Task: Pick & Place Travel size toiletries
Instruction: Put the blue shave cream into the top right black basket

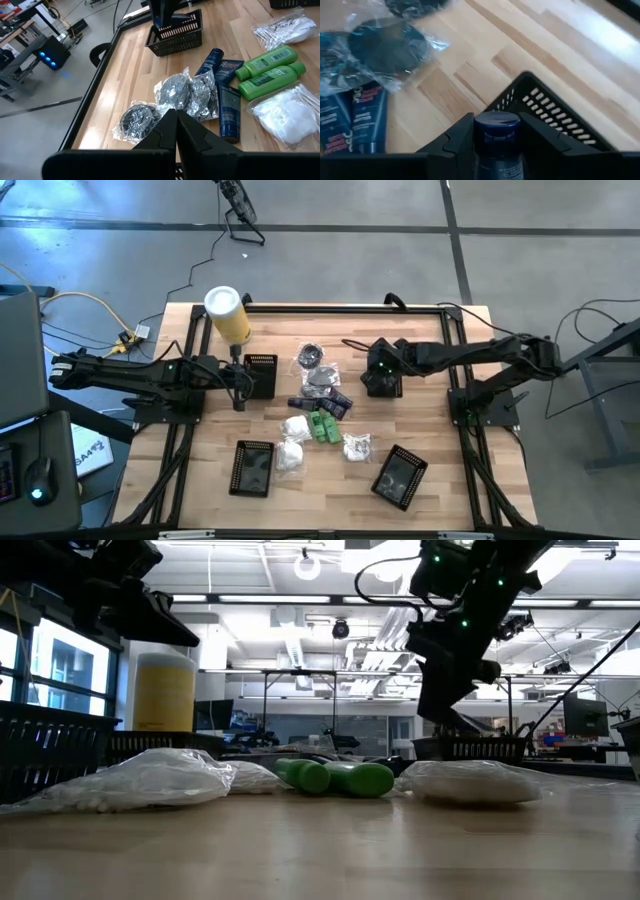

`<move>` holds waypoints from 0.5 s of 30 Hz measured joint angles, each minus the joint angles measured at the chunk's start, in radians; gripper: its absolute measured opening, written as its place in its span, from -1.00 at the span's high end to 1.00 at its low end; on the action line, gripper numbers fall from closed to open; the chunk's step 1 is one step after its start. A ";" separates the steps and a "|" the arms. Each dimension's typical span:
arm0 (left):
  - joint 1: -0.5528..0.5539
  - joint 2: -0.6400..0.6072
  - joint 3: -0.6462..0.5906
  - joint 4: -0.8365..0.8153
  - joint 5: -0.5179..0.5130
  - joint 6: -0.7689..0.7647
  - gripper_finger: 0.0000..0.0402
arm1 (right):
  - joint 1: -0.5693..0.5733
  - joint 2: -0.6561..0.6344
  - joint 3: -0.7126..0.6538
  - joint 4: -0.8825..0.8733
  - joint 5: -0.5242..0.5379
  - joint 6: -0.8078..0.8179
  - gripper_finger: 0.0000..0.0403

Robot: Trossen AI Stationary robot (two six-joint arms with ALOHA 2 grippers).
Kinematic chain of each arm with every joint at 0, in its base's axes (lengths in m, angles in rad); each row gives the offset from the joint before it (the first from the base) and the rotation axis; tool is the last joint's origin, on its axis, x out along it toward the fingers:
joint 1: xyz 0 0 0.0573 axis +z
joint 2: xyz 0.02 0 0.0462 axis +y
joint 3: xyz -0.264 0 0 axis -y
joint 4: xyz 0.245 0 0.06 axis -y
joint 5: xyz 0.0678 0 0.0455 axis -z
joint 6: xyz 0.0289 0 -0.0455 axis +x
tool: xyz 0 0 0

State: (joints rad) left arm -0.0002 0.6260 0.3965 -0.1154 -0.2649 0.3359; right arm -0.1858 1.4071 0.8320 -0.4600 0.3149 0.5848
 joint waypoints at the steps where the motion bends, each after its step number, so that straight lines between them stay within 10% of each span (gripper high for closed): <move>1: 0.000 0.000 0.000 0.000 0.000 0.000 1.00 | 0.000 0.000 -0.008 0.010 0.000 0.014 0.33; 15: 0.000 0.000 0.000 0.000 0.000 0.000 1.00 | 0.001 0.000 -0.059 0.051 0.000 0.002 0.12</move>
State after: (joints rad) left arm -0.0002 0.6260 0.3965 -0.1152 -0.2646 0.3359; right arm -0.1852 1.4071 0.7731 -0.4088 0.3144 0.5864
